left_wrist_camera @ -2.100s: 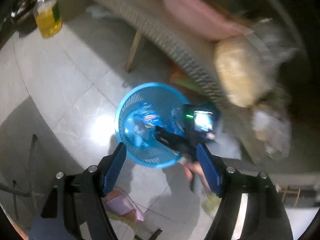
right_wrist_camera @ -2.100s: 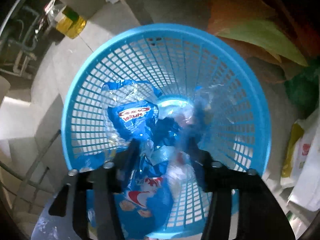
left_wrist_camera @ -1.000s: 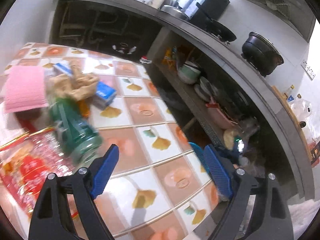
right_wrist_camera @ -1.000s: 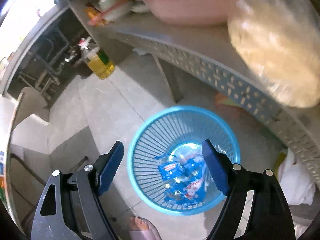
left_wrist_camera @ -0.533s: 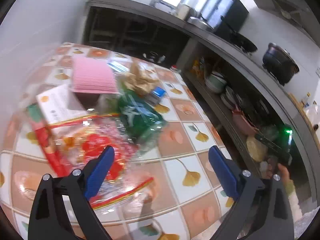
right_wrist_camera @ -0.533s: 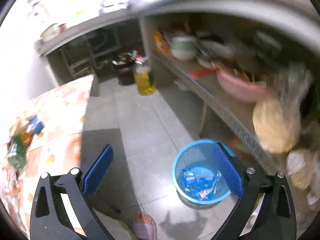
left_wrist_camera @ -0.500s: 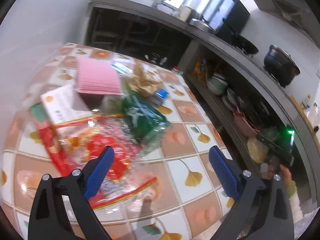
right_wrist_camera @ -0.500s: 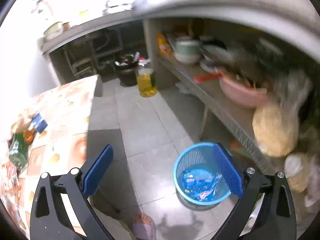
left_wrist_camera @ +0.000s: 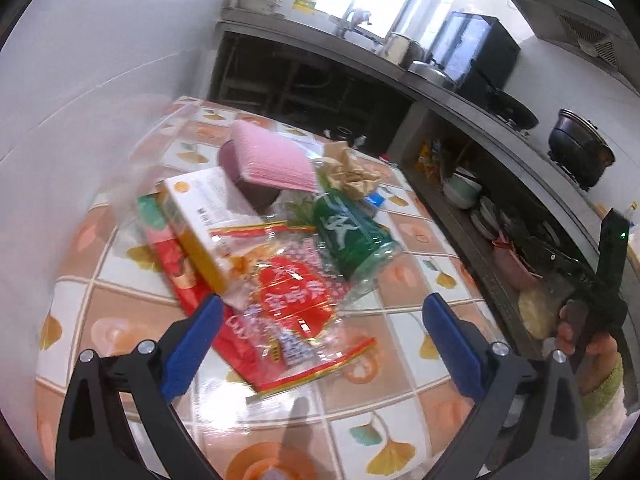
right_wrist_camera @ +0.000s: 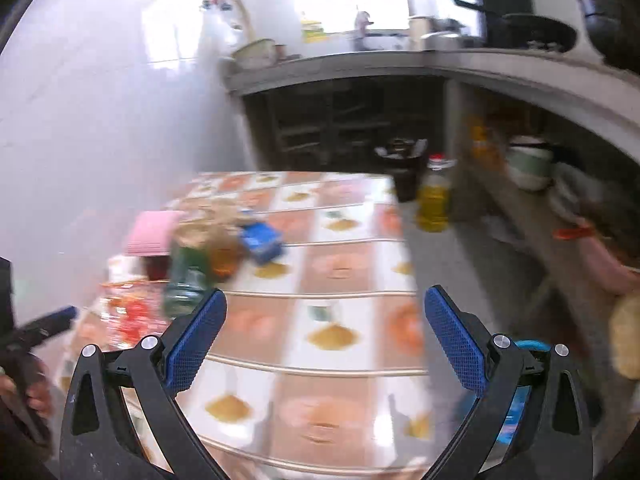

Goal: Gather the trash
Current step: 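Return both tools to the table above the remaining trash, then grasp the red snack bag with the left gripper while the right gripper grasps the brown paper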

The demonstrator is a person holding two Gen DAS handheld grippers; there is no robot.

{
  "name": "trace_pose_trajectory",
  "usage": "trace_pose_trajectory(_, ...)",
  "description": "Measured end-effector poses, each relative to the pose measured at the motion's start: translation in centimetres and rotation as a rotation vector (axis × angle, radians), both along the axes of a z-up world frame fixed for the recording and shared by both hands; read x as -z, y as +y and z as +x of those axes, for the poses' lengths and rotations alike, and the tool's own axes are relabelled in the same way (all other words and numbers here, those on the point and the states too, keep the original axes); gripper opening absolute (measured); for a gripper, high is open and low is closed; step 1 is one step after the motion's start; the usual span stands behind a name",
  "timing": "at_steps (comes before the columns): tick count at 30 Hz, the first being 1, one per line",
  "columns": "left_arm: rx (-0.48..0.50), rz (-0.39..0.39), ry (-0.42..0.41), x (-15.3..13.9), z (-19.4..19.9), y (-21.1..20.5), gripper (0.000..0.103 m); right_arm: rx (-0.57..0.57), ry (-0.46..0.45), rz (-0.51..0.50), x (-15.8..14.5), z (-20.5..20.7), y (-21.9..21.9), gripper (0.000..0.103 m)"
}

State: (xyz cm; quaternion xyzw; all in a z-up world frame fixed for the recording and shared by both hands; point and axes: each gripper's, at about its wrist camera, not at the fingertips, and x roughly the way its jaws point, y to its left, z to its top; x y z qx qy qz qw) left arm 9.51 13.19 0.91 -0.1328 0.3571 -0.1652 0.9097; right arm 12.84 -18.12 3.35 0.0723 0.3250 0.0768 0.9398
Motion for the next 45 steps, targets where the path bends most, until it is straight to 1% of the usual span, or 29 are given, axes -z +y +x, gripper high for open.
trace_pose_trajectory(2,-0.002,0.003,0.011,0.6,0.2,0.1,0.097,-0.060,0.065,0.049,1.3,1.2,1.5,0.095)
trace_pose_trajectory(3,-0.007,0.006,0.021,1.0,0.5,0.1,0.097,-0.076,0.091,0.070,1.4,1.7,2.5,0.095)
trace_pose_trajectory(5,-0.014,0.005,0.027,1.5,1.0,0.2,0.097,-0.120,0.152,0.141,2.4,2.7,3.9,0.095)
trace_pose_trajectory(7,-0.025,0.001,0.033,2.0,1.7,0.3,0.094,-0.141,0.185,0.172,3.2,3.3,5.0,0.095)
trace_pose_trajectory(9,-0.030,-0.014,0.048,2.5,2.5,0.4,0.084,-0.162,0.209,0.181,3.7,3.7,6.0,0.095)
trace_pose_trajectory(10,-0.035,-0.020,0.057,2.8,2.9,0.5,0.082,-0.170,0.218,0.183,3.8,3.9,6.4,0.095)
trace_pose_trajectory(11,-0.041,-0.025,0.065,3.1,3.3,0.8,0.075,-0.183,0.230,0.190,4.2,4.1,6.8,0.095)
trace_pose_trajectory(12,-0.051,-0.030,0.083,3.5,3.8,1.0,0.072,-0.193,0.240,0.197,4.4,4.3,7.0,0.095)
trace_pose_trajectory(14,-0.063,-0.034,0.113,4.0,4.6,1.2,0.061,-0.200,0.251,0.202,4.6,4.2,7.6,0.095)
trace_pose_trajectory(16,-0.073,-0.044,0.152,4.7,5.2,1.4,0.057,-0.209,0.262,0.206,4.6,4.0,8.1,0.095)
trace_pose_trajectory(18,-0.079,-0.074,0.174,5.1,5.4,1.8,0.050,-0.215,0.264,0.201,4.6,4.1,8.5,0.095)
trace_pose_trajectory(19,-0.078,-0.085,0.178,5.2,5.4,1.9,0.048,-0.217,0.265,0.198,4.7,4.3,8.6,0.095)
trace_pose_trajectory(21,-0.076,-0.081,0.179,5.3,5.3,2.0,0.037,-0.221,0.262,0.190,4.6,4.4,8.9,0.095)
trace_pose_trajectory(22,-0.072,-0.078,0.182,5.4,5.3,2.0,0.033,-0.223,0.258,0.183,4.5,4.4,9.0,0.095)
trace_pose_trajectory(24,-0.066,-0.079,0.191,5.5,5.2,2.0,0.020,-0.221,0.254,0.176,4.4,4.6,9.2,0.095)
trace_pose_trajectory(25,-0.061,-0.085,0.197,5.5,5.1,2.1,0.016,-0.222,0.252,0.176,4.3,4.7,9.2,0.095)
trace_pose_trajectory(26,-0.055,-0.091,0.199,5.5,5.0,2.2,0.010,-0.222,0.250,0.177,4.1,4.8,9.2,0.095)
trace_pose_trajectory(30,-0.035,-0.084,0.189,4.9,4.2,2.3,0.005,-0.224,0.221,0.166,3.1,5.1,9.3,0.095)
trace_pose_trajectory(34,-0.020,-0.082,0.180,4.1,3.2,2.8,0.005,-0.245,0.174,0.145,1.5,6.1,9.6,0.095)
trace_pose_trajectory(38,-0.023,-0.083,0.190,4.0,2.6,3.2,0.004,-0.329,0.123,0.099,0.1,8.8,11.0,0.095)
trace_pose_trajectory(40,-0.022,-0.087,0.195,4.2,2.6,3.3,0.004,-0.405,0.105,0.050,-0.2,10.9,12.4,0.095)
trace_pose_trajectory(41,-0.020,-0.090,0.196,4.2,2.5,3.3,0.004,-0.428,0.093,0.009,-0.2,12.0,13.0,0.095)
trace_pose_trajectory(43,-0.015,-0.090,0.195,4.3,2.5,3.2,0.004,-0.433,0.071,-0.072,-0.1,13.8,14.0,0.095)
trace_pose_trajectory(45,-0.012,-0.097,0.194,4.4,2.4,3.2,0.004,-0.436,0.083,-0.127,0.6,15.8,14.7,0.095)
